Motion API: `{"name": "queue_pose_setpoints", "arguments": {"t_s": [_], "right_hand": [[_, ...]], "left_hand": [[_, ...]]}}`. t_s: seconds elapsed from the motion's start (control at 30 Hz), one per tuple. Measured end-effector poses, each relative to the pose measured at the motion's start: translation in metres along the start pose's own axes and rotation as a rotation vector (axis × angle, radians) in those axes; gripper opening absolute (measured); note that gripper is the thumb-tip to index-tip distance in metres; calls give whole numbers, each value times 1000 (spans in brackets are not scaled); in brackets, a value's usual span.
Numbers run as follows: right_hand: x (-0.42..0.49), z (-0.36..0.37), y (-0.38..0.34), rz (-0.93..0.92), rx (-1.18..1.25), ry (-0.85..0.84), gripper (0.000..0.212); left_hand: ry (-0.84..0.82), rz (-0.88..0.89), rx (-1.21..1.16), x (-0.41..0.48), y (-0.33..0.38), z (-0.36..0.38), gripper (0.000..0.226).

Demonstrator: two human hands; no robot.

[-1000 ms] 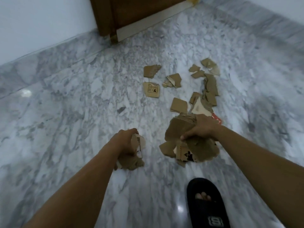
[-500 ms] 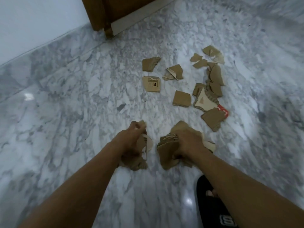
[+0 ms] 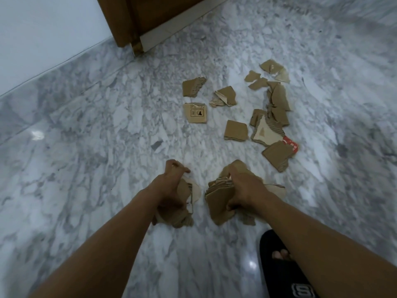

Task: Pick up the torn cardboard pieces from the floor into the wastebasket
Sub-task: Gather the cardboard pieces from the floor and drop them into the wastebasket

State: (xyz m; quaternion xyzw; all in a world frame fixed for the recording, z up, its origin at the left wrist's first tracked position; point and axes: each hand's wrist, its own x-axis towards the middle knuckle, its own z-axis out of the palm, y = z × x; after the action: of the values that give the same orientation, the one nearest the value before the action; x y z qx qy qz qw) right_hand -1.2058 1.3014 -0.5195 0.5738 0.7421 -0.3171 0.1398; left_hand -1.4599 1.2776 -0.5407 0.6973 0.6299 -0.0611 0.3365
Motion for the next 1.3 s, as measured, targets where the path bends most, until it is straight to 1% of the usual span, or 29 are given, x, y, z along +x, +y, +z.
{"name": "queue_pose_setpoints", "arguments": {"t_s": [0.1, 0.23, 0.33, 0.4, 0.47, 0.5, 0.57, 0.63, 0.7, 0.73, 0.8, 0.83, 0.87, 0.9, 0.97, 1.03, 1.07, 1.13, 1.2, 1.27, 1.3], "right_hand": [[2, 3, 1, 0, -37, -10, 65], [3, 4, 2, 9, -40, -16, 66], [4, 5, 2, 7, -55, -16, 66], [4, 5, 3, -6, -59, -6, 66], [4, 6, 2, -37, -81, 22, 66], [4, 7, 1, -59, -98, 39, 70], [2, 7, 1, -79, -133, 42, 84], [2, 7, 3, -80, -125, 29, 93], [3, 7, 7, -66, -79, 5, 94], [3, 8, 9, -60, -48, -10, 90], [1, 7, 12, -39, 54, 9, 70], [-1, 4, 13, -21, 157, 47, 58], [-6, -1, 12, 14, 313, 83, 49], [-10, -7, 11, 50, 502, 120, 45], [-19, -22, 6, 106, 881, 151, 49], [-28, -38, -3, 96, 1179, 103, 44], [-34, -46, -6, 87, 1284, 77, 39], [-57, -67, -11, 94, 1433, 56, 33], [-79, -85, -12, 78, 1533, 72, 29], [-103, -100, -4, 62, 1601, 113, 21], [-118, -107, 2, 70, 1631, 143, 20]], "left_hand": [[5, -2, 20, 0, -3, 1, 115], [-66, -54, 20, 2, 0, 0, 135], [-71, -86, -6, 0, -1, 1, 142], [-53, -95, -29, -1, -3, 2, 143], [-6, -105, -67, -2, -4, 3, 135], [27, -112, -99, -3, -4, 2, 127], [84, -132, -198, -6, -4, 2, 99], [108, -170, -330, -10, -9, 3, 73], [119, -206, -422, -16, -14, 3, 64], [139, -223, -457, -19, -16, 4, 64], [212, -260, -540, -26, -16, 3, 64], [253, -279, -584, -28, -15, 1, 63], [281, -295, -627, -30, -13, -1, 63], [306, -304, -668, -32, -10, -5, 63], [355, -295, -766, -35, 2, -15, 62], [391, -280, -891, -35, 20, -29, 60], [397, -258, -941, -36, 35, -41, 59], [373, -185, -1026, -35, 70, -63, 59], [350, -102, -1098, -31, 103, -81, 61], [311, -23, -1122, -27, 135, -91, 54], [272, 2, -1128, -27, 152, -94, 49]]}}
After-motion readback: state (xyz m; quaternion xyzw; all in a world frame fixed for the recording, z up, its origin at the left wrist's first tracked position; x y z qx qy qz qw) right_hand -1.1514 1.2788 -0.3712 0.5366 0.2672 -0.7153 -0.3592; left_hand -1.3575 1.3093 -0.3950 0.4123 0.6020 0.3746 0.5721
